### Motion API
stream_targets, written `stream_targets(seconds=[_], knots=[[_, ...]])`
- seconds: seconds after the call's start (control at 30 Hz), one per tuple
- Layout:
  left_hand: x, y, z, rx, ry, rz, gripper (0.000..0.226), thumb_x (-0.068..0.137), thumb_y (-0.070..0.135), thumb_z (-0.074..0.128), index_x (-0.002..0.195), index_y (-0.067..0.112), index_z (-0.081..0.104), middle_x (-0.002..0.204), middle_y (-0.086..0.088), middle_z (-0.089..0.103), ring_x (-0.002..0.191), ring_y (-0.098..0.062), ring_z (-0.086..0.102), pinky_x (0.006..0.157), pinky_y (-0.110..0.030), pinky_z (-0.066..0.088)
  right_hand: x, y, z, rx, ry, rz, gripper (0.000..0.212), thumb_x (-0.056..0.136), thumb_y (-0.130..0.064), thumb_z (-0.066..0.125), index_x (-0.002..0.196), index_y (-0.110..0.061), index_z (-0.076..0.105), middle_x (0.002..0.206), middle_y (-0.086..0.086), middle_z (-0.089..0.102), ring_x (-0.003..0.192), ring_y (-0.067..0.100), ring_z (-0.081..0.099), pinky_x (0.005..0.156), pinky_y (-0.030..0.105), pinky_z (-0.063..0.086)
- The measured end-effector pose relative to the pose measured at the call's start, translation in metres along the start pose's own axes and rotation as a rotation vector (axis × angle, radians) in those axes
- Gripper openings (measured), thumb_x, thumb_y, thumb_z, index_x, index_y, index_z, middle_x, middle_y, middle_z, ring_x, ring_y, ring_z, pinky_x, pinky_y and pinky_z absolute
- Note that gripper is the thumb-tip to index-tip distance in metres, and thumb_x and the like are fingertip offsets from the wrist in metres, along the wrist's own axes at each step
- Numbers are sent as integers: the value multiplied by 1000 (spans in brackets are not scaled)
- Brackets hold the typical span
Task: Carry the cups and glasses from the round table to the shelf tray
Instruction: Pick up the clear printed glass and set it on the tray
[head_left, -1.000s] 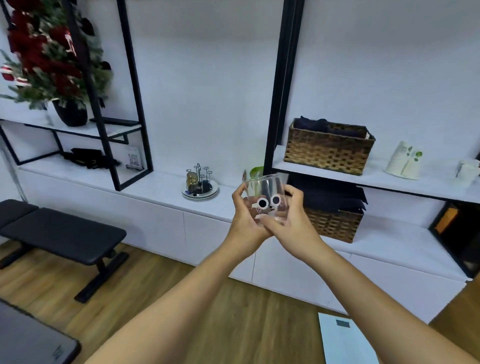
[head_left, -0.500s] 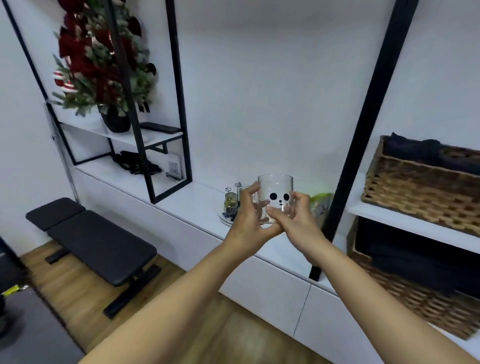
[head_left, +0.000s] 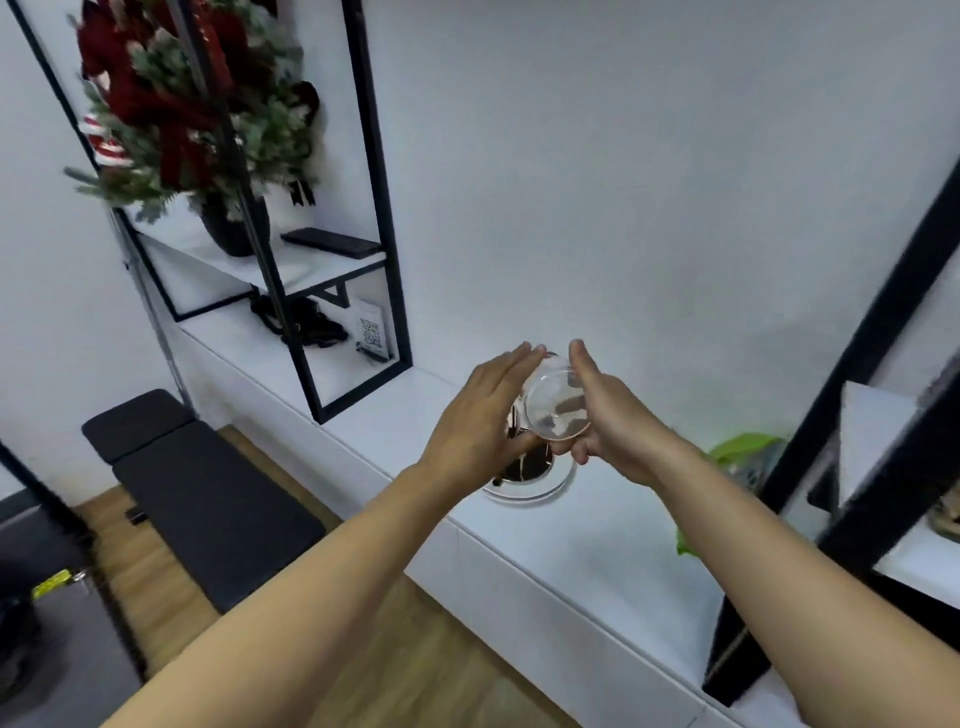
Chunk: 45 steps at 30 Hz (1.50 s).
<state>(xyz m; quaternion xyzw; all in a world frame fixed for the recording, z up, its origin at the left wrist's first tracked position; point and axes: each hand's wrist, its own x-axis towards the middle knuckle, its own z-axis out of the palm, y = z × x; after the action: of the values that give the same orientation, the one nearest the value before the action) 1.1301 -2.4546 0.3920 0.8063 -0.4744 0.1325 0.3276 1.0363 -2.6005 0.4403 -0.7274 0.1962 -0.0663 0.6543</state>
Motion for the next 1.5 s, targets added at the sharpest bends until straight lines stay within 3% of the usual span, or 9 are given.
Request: stream_targets(seconds=[0.13,0.33,0.5,0.6,0.77,0.87,1.07,1.27,1.5], knots=[[52,-46,25,-125,-75,-115,89,80,39,84,152,38,32,153,12,44,133,-10,48,107,-39,48,73,-3,-24,-265,-67,26,54,101,-62,28,124,-19,51,99,13,63,55,32,67,45,29,47],[81,-93,71,-297,-147,-379,98,70,48,89,148,53,29,134,25,51,118,-7,57,94,-38,56,150,20,-41,-443,-132,81,48,105,-48,36,117,-5,55,93,24,69,68,40,74,61,41,61],[92,-126,108,-237,-264,-412,97,72,54,78,153,44,25,141,20,51,128,-8,47,103,-38,48,200,55,-36,-470,-135,160,45,107,-44,35,115,-5,56,89,24,71,66,38,75,65,42,63],[96,-149,127,-240,-345,-420,91,74,47,73,153,41,26,147,15,48,131,-11,50,101,-41,52,227,77,-32,-490,-128,200,46,106,-46,37,114,-5,57,86,25,72,66,39,75,69,46,63],[101,-193,159,-263,-386,-468,79,76,33,78,141,47,34,132,17,51,108,-11,62,89,-41,57,273,108,-22,-572,-133,240,41,106,-44,34,111,-13,59,80,21,71,64,35,75,62,38,62],[99,-201,169,-245,-417,-462,77,77,29,79,138,46,36,131,13,51,112,-16,60,90,-41,55,278,121,-19,-576,-145,268,38,106,-40,32,110,-13,59,83,19,69,68,37,75,61,40,60],[101,-239,207,-154,-496,-481,83,80,35,77,148,44,32,142,15,48,127,-13,52,92,-26,46,315,161,-14,-572,-149,383,40,106,-42,33,118,-13,57,94,16,70,64,30,73,45,27,50],[101,-255,231,-89,-624,-454,90,87,39,74,158,32,21,156,10,41,137,-16,47,102,-34,47,332,188,-12,-567,-151,449,34,106,-38,34,119,-13,53,109,11,64,64,26,72,46,27,50],[114,-265,238,197,-632,-239,79,76,54,78,141,23,47,127,0,64,121,-24,49,97,-33,34,348,205,-6,-633,-198,519,34,106,-40,31,121,-17,52,103,8,63,74,30,74,51,30,54]])
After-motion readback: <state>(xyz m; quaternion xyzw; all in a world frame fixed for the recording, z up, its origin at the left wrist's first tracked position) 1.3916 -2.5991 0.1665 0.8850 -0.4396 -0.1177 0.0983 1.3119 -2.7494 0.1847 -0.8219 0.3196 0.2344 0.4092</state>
